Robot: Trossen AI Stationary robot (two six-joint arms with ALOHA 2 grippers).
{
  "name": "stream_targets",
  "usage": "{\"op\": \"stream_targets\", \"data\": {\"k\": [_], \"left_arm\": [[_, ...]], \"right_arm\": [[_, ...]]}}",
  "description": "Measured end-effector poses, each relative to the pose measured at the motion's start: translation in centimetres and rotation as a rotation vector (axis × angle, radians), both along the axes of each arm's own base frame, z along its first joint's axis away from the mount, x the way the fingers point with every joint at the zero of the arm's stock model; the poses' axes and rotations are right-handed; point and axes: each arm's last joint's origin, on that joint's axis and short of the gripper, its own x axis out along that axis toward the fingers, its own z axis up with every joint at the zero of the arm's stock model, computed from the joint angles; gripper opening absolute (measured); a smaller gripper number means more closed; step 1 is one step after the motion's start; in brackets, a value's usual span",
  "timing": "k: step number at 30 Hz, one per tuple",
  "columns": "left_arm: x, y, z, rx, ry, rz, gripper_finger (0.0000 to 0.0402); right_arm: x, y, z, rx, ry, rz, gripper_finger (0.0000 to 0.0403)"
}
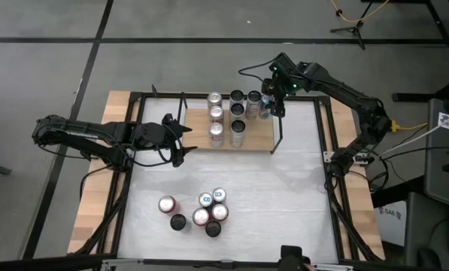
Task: Place canned beverage on shelf
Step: Put the blue soda can onto the shelf
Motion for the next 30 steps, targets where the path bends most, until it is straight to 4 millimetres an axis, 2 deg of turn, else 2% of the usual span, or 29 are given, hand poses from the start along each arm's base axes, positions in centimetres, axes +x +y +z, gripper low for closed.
{"op": "stream_targets", "data": {"k": [3,8,12,30], "left_arm": [[0.0,0.0,0.0,0.000,0.000,0.000,0.0326],[0.0,0.0,0.0,0.000,0.000,0.000,0.0326],[0.0,0.0,0.0,0.000,0.000,0.000,0.0326],[0.0,0.0,0.0,0.001,0.000,0.001,0.0326]], "right_arm": [[-0.2,-0.3,-0.3,0.002,0.005,-0.009,0.0234],[-1.1,-1.0,-2.2,0.023,0.052,-0.030,0.0234],[-0.9,-1.1,-3.0,0.017,0.041,-0.030,0.0234],[-0.5,-1.4,-2.9,-0.030,0.006,-0.004,0.0234]]}}
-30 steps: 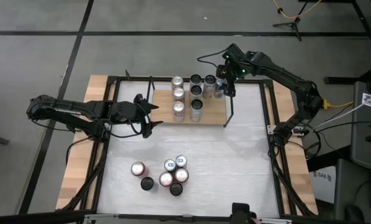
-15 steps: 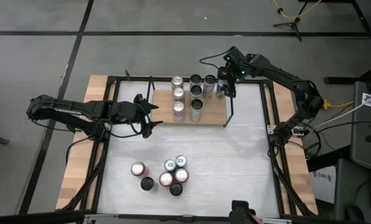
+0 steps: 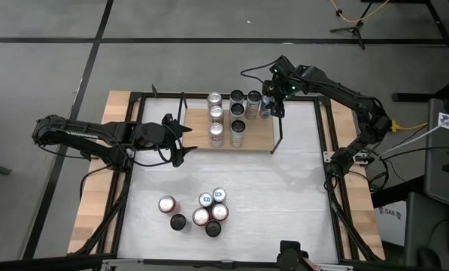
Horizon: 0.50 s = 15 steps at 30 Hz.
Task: Place canned beverage on shelf
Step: Put the blue soda can onto the shelf
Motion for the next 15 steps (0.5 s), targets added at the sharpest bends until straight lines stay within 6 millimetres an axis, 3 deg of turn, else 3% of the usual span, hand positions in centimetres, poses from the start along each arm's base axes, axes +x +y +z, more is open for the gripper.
{"op": "stream_targets", "data": {"k": [15], "left_arm": [[0.0,0.0,0.0,-0.001,0.000,0.000,0.0326]], "right_arm": [[0.6,-0.6,-1.4,0.023,0.043,-0.005,0.0234]]}}
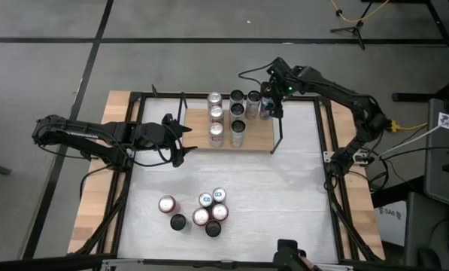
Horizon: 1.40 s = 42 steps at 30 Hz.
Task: Place canned beverage on shelf
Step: Put the blue soda can onto the shelf
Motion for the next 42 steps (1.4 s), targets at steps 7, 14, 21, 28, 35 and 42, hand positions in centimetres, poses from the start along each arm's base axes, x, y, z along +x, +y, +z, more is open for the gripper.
{"op": "stream_targets", "data": {"k": [7,14,21,28,35,42], "left_arm": [[0.00,0.00,0.00,0.000,0.001,0.000,0.0326],[0.00,0.00,0.00,0.000,0.000,0.000,0.0326],[0.00,0.00,-0.01,0.000,0.001,0.000,0.0326],[0.00,0.00,0.00,0.000,0.000,0.000,0.0326],[0.00,0.00,0.00,0.000,0.000,0.000,0.0326],[0.00,0.00,0.00,0.000,0.000,0.000,0.0326]], "right_arm": [[0.08,-0.10,-0.17,-0.005,0.010,-0.005,0.0235],[0.09,-0.12,-0.21,-0.008,0.013,-0.006,0.0260],[0.09,-0.14,-0.24,-0.010,0.017,-0.009,0.0283],[0.09,-0.14,-0.24,-0.011,0.018,-0.009,0.0284],[0.10,-0.13,-0.24,-0.010,0.017,-0.008,0.0284],[0.10,-0.12,-0.23,-0.007,0.015,-0.007,0.0285]]}}
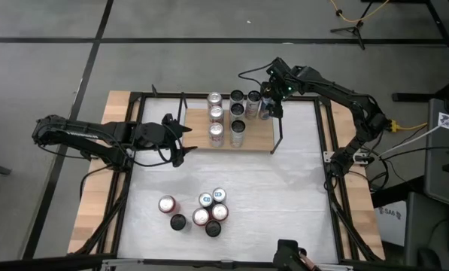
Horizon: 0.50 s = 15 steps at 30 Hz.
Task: Place canned beverage on shelf
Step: Put the blue soda can onto the shelf
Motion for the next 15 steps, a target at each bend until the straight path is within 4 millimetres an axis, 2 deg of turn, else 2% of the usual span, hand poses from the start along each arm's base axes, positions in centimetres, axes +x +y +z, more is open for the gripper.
{"op": "stream_targets", "data": {"k": [8,15], "left_arm": [[0.0,0.0,0.0,0.000,0.000,0.000,0.0326],[0.0,0.0,0.0,0.000,0.000,0.000,0.0326]], "right_arm": [[-0.1,0.1,0.4,0.000,0.001,0.000,0.0285],[-0.2,0.1,3.5,-0.034,-0.014,-0.008,0.0285]]}}
